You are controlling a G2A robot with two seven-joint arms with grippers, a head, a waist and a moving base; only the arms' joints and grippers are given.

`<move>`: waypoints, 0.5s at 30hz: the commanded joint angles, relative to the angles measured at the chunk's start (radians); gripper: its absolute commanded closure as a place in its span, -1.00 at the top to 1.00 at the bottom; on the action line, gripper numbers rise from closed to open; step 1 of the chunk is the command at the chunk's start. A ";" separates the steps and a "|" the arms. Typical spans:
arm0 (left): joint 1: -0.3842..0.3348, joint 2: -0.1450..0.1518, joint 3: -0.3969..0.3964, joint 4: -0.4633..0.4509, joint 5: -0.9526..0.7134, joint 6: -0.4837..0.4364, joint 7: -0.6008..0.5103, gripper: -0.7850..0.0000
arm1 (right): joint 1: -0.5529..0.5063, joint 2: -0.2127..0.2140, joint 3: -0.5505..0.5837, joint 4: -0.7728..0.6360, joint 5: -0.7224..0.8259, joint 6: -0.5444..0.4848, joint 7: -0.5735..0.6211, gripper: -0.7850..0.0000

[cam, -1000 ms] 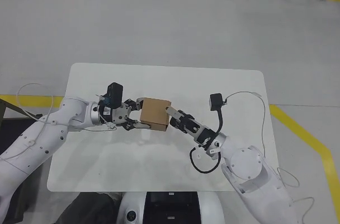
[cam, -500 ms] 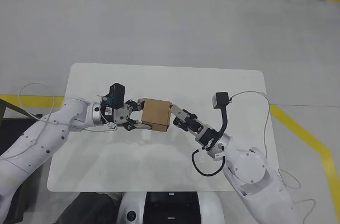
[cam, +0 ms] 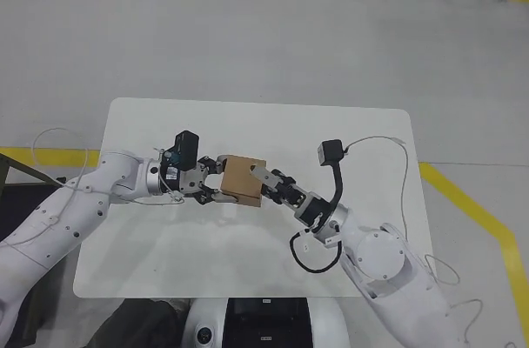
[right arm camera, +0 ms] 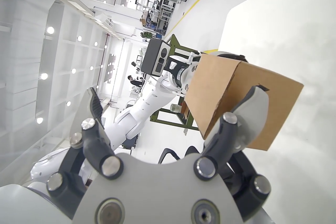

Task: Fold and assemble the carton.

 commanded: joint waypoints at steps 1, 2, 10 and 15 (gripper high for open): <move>-0.001 -0.001 0.001 0.001 -0.003 0.000 0.003 0.16 | -0.002 0.000 0.004 -0.003 -0.005 0.005 -0.008 1.00; -0.002 -0.001 0.000 0.004 -0.006 0.000 0.004 0.17 | -0.007 0.000 0.010 -0.006 -0.006 0.005 -0.016 1.00; -0.040 -0.020 0.006 0.112 -0.042 0.013 -0.063 0.22 | -0.086 0.012 0.103 -0.035 -0.013 -0.027 -0.067 1.00; -0.070 -0.070 0.056 0.136 -0.034 0.086 -0.204 0.31 | -0.136 0.018 0.155 -0.059 -0.005 -0.095 -0.074 1.00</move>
